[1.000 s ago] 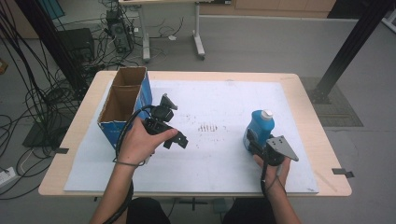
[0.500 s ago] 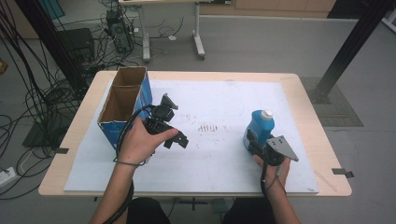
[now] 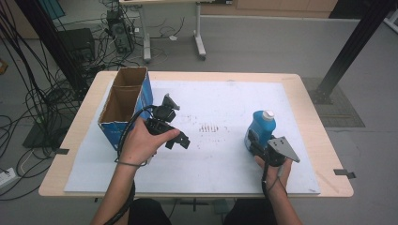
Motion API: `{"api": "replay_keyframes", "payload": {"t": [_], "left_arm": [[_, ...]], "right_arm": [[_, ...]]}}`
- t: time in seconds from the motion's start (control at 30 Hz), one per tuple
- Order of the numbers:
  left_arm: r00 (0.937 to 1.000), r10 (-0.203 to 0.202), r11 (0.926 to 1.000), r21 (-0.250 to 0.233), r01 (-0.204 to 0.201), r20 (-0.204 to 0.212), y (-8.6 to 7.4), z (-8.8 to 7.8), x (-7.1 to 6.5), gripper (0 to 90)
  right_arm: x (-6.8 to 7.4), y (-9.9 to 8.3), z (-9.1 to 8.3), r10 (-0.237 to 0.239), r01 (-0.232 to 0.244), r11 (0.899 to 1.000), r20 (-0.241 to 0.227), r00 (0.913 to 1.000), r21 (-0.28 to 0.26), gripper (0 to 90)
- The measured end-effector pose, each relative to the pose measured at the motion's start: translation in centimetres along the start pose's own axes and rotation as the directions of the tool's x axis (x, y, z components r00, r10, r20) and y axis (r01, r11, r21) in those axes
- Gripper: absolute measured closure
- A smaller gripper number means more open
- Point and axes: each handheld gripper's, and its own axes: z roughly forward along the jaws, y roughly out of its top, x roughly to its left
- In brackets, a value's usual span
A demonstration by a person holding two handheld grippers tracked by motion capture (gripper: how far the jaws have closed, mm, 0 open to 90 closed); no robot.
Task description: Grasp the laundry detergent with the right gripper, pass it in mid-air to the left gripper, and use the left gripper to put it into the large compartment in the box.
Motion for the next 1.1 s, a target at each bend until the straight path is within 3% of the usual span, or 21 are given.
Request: {"api": "replay_keyframes", "payload": {"t": [1.1], "left_arm": [[1.0, 0.001, 1.0, -0.004, -0.001, -0.003, -0.02, -0.18, -0.13, 11.5]], "right_arm": [[0.15, -0.14, -0.01, -0.003, 0.003, 1.0, 0.01, 0.9999, -0.011, 43.1]]}}
